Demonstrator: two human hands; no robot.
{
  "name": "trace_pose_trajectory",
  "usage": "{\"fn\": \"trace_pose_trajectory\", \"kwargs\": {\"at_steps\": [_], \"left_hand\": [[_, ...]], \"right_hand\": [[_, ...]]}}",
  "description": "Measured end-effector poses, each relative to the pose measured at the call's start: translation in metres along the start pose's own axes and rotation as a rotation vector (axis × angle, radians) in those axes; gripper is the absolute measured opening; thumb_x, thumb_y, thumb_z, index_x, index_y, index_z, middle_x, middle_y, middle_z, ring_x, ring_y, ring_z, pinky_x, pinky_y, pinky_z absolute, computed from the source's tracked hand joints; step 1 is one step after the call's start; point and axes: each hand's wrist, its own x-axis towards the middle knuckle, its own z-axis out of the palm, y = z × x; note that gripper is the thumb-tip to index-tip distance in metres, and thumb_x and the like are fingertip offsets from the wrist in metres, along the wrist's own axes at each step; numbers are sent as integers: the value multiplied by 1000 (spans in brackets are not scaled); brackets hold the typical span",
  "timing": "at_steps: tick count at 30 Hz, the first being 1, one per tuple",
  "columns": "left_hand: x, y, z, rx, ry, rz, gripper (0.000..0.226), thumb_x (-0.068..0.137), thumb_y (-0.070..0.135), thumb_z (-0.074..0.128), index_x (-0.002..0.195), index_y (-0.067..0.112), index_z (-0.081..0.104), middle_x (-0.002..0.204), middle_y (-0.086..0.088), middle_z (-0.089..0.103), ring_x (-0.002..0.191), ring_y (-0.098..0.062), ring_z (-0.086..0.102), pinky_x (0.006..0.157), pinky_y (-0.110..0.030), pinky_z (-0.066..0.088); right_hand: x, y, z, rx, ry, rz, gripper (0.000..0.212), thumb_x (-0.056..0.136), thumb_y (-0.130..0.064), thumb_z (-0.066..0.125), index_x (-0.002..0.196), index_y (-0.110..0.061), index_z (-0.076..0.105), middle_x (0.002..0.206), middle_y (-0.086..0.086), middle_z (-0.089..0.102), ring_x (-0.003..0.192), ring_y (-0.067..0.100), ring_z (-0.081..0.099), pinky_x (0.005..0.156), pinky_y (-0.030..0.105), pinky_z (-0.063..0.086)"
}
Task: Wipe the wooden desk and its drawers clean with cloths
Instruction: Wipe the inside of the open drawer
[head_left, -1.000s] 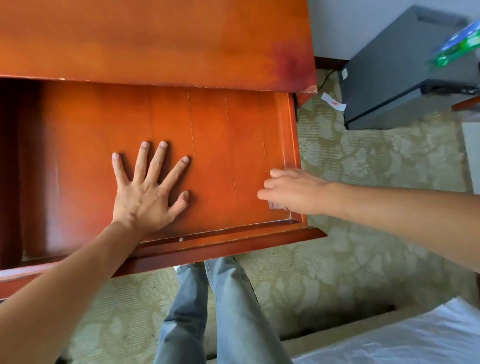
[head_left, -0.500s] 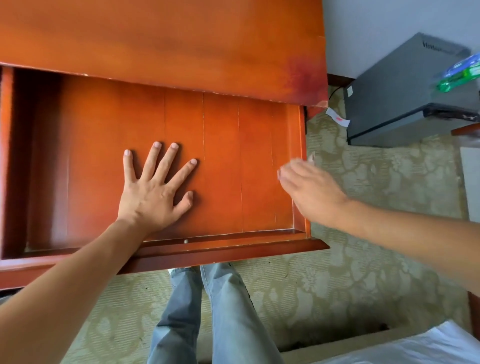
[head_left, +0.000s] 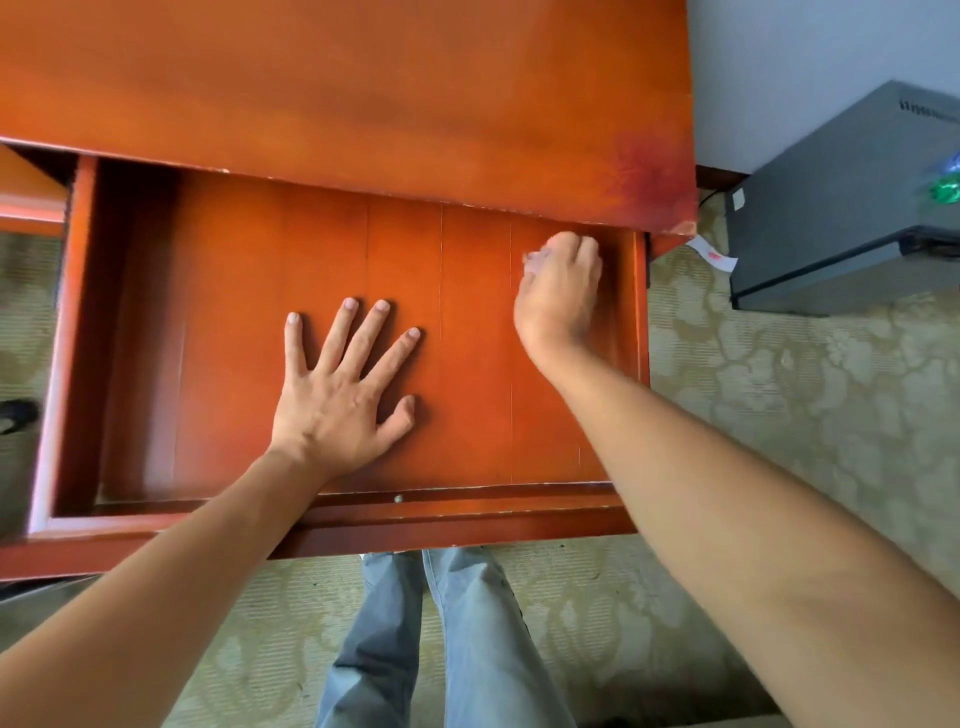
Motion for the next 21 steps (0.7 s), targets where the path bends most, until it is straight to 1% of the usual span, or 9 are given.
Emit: {"fn": "trace_pose_trajectory", "kwargs": {"at_steps": [2, 3, 5, 7, 11, 14, 16, 18, 21], "left_hand": [[1, -3, 0, -101, 93, -67, 71, 97, 52, 41, 160, 20, 39, 171, -10, 25, 159, -30, 19, 123, -67, 11], [0, -6, 0, -161, 153, -108, 67, 97, 45, 43, 155, 12, 46, 168, -13, 31, 156, -33, 26, 124, -64, 16], [-4, -18, -1, -208, 213, -175, 64, 97, 43, 47, 149, 6, 50, 165, -20, 34, 153, -39, 31, 124, -59, 23], [-10, -32, -6, -171, 182, -275, 66, 94, 44, 50, 152, 13, 48, 166, -19, 30, 154, -41, 26, 123, -61, 19], [-20, -61, -18, -171, 112, -434, 65, 95, 44, 46, 155, 21, 42, 167, -16, 26, 154, -43, 19, 121, -64, 16], [-24, -71, -18, -165, 175, -375, 47, 100, 41, 50, 133, 9, 58, 158, -17, 45, 150, -40, 33, 120, -59, 26], [-27, -75, -17, -209, 260, -365, 28, 103, 32, 54, 110, 7, 64, 147, -16, 58, 144, -37, 46, 119, -56, 34], [-30, -81, -19, -284, 323, -361, 16, 103, 20, 58, 99, 6, 66, 138, -15, 65, 138, -34, 55, 117, -54, 40], [-33, -91, -23, -358, 328, -352, 18, 104, 14, 57, 98, 5, 72, 134, -13, 69, 133, -28, 60, 115, -48, 45]], "right_hand": [[-38, -39, 18, 294, -22, -129, 14, 91, -5, 70, 104, -4, 64, 113, 13, 59, 103, 29, 60, 91, 42, 51], [-64, -54, 20, 384, -133, -284, 12, 92, -4, 69, 102, -2, 65, 113, 14, 60, 102, 28, 61, 92, 40, 52], [-101, -60, 17, 400, -290, -621, 9, 96, -5, 66, 103, 0, 68, 119, 13, 64, 107, 27, 63, 94, 36, 52], [-96, -38, 11, 363, -273, -739, 8, 94, -5, 69, 102, -4, 70, 117, 7, 71, 105, 22, 65, 92, 29, 52], [-32, 23, -2, 77, 16, -411, 17, 88, -8, 71, 102, -16, 67, 101, 4, 67, 82, 27, 57, 65, 43, 54], [-4, 15, 9, 43, 92, -70, 22, 90, -4, 66, 111, -10, 64, 125, 12, 55, 91, 30, 63, 78, 48, 58], [4, -25, 30, 96, 74, -24, 30, 93, -5, 62, 122, -9, 62, 139, 11, 52, 113, 33, 63, 94, 45, 54], [-2, -72, 47, 217, -49, -216, 31, 95, -3, 55, 125, -8, 63, 137, 12, 53, 117, 32, 61, 99, 45, 52], [-46, -118, 55, 214, -354, -797, 26, 99, -9, 47, 112, -14, 69, 133, 10, 53, 121, 29, 57, 97, 38, 49]]}}
